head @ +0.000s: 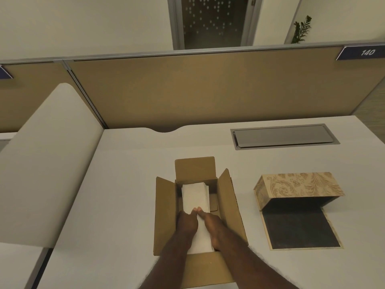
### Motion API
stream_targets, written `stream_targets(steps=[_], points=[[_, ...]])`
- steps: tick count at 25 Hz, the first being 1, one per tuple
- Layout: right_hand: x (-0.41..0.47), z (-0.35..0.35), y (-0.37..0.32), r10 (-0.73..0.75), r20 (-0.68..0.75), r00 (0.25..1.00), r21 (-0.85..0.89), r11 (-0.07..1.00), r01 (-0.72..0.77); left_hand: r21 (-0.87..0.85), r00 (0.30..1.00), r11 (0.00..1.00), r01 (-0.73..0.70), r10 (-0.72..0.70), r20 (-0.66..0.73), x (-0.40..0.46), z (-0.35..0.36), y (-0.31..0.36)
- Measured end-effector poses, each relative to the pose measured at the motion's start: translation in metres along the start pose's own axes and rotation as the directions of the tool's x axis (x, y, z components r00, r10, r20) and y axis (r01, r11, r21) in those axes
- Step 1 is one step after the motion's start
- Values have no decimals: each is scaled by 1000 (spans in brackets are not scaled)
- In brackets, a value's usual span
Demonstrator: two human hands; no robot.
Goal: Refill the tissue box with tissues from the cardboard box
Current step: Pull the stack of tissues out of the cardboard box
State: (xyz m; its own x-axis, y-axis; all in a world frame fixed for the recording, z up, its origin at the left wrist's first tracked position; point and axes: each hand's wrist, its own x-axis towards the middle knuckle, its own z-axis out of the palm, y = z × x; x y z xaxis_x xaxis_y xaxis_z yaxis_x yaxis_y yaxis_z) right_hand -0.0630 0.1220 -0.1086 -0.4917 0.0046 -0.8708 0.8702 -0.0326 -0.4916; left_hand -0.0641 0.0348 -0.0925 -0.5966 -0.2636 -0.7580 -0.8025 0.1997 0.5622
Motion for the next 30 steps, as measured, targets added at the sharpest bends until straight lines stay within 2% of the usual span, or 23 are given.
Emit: stream_targets(steps=[7, 12, 16, 20, 24, 30], points=[[-3, -3, -1, -3, 85, 996, 105, 994, -6, -20, 1000, 1000, -22, 22, 16, -7, -2, 5], [-5, -2, -3, -28, 107, 994, 104, 994, 17, -92, 999, 995, -36, 37, 9, -12, -5, 6], [-10, -4, -6, -64, 160, 985, 209, 977, 29, -192, 998, 981, -24, 35, 56, -17, -10, 12], [-19, -2, -10, -108, 189, 976, 273, 960, 53, -213, 994, 977, -12, 34, 100, -26, -21, 19], [-26, -4, -12, -106, 189, 976, 233, 971, 60, -186, 989, 982, -19, 45, 138, -32, -28, 17], [-43, -1, -15, -123, 68, 990, 83, 990, 117, -83, 991, 992, -99, 106, 80, -53, -36, 13]])
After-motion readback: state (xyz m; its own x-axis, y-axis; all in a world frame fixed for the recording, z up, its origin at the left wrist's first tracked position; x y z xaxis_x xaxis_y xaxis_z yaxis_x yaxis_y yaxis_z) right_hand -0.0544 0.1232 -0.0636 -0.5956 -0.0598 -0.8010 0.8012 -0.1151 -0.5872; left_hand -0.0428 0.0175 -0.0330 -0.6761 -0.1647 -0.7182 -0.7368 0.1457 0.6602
